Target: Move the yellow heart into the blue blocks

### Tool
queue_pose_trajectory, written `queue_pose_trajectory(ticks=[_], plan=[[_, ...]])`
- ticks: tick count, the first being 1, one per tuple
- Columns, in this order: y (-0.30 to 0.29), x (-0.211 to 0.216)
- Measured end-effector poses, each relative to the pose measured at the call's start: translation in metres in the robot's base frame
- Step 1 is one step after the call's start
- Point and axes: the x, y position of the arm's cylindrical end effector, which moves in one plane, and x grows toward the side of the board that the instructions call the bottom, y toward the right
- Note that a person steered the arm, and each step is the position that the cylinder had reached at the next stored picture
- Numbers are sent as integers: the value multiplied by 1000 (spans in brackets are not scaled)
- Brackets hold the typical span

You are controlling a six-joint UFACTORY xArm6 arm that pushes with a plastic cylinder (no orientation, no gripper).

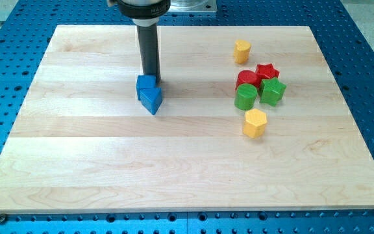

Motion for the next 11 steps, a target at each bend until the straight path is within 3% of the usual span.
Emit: queue_pose_trajectory(ticks=[1, 2, 3, 4, 5, 6, 7, 8, 9, 11], plan=[[47, -63], [143, -111], [220, -112], [212, -65], [95, -40], [44, -48], [69, -96], [2, -88], [-9, -26], [46, -13]])
